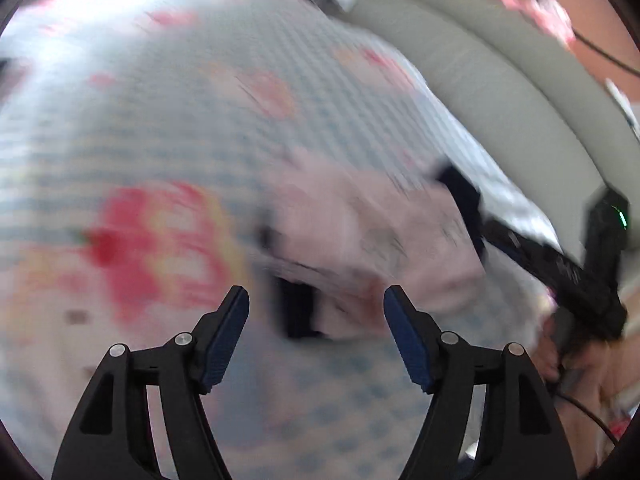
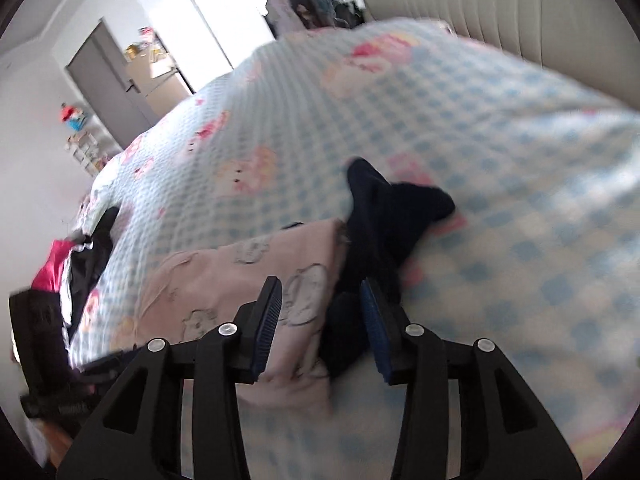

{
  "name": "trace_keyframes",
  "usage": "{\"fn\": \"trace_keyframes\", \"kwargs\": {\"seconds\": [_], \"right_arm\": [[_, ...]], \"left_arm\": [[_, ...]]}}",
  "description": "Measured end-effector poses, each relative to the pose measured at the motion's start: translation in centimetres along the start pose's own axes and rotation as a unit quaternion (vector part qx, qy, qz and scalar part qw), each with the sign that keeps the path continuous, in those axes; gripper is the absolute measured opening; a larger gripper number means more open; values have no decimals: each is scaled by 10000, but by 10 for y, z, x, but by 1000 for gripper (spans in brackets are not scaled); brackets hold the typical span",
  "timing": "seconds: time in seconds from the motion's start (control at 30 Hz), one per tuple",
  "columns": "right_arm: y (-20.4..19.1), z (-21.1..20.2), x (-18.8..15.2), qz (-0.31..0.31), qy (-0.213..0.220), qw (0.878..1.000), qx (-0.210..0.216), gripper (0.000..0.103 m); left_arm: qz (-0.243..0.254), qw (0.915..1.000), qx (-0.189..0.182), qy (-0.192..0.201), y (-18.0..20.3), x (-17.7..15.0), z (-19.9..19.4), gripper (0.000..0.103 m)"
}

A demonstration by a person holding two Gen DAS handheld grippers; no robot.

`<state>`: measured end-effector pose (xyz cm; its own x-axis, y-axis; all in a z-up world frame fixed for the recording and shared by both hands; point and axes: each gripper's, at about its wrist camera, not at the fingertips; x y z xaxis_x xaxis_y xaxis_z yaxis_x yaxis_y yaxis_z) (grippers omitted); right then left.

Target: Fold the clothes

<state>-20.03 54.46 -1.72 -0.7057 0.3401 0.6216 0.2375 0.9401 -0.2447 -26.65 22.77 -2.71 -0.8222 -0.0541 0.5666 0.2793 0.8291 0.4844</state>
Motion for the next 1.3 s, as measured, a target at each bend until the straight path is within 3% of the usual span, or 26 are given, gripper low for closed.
{"fn": "trace_keyframes", "kwargs": {"seconds": [0.03, 0.13, 0.23, 0.27, 0.3, 0.4, 0.43, 0.5, 0.6, 0.77, 0.87, 0.93, 0.97, 1.03, 1.13, 1.3], "right_arm": [[-4, -6, 0, -121, 128, 9998, -105, 42], [-24, -18, 3, -495, 429, 9977, -179, 42], [-39, 4, 10, -673, -41, 9976, 185, 41], [-44, 15, 9, -764, -309, 9965, 141, 41], [-46, 23, 5, -831, -471, 9954, -49, 41], [-41, 36, -4, -876, -667, 9933, -340, 33], [-37, 38, -6, -866, -683, 9931, -390, 25], [-24, 37, -8, -764, -667, 9942, -355, 13], [-11, 37, -11, -642, -702, 9951, -267, 6], [-6, 42, -15, -483, -713, 9960, -236, 4], [-14, 33, -12, -501, -647, 9965, -183, 15], [-24, 22, -10, -567, -579, 9965, -184, 54], [-30, 15, -10, -619, -515, 9965, -215, 60], [-45, 3, -9, -759, -304, 9960, -357, 80], [-65, -11, -4, -739, -56, 9949, -687, 90], [-114, -18, -6, -613, -33, 9977, -301, 91]], "left_arm": [[17, 9994, 119, 311, -2, 1, -13, 68], [367, 9973, -96, 633, 9, 17, -20, 54], [864, 9955, -231, 309, 27, 37, 10, 23], [974, 9944, -386, 129, 32, 40, 21, 19], [1059, 9933, -463, -44, 36, 41, 33, 19], [975, 9935, -193, -548, 33, 38, 73, 19], [794, 9944, -189, -672, 25, 33, 83, 19], [494, 9957, -310, -718, 11, 23, 89, 16], [475, 9958, -327, -712, 10, 11, 93, 15], [723, 9932, -99, -908, 20, 21, 98, 15], [811, 9929, -104, -866, 23, 27, 83, 18], [902, 9934, -48, -708, 24, 29, 61, 27], [888, 9941, -20, -623, 23, 30, 49, 39], [783, 9960, -44, -429, 16, 34, 21, 47], [777, 9968, 111, -166, 1, 43, -16, 53], [586, 9965, 548, 240, -40, 58, -77, 69]]}}
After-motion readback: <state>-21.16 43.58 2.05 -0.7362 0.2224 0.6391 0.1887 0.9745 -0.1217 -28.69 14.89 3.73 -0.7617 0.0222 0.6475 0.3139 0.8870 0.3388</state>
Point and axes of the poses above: each gripper's, at about its wrist camera, not at the fingertips, and z roughly the way its jaws point, y to its right, x to its top, and after that the axes turned 5 degrees about -x, right-handed
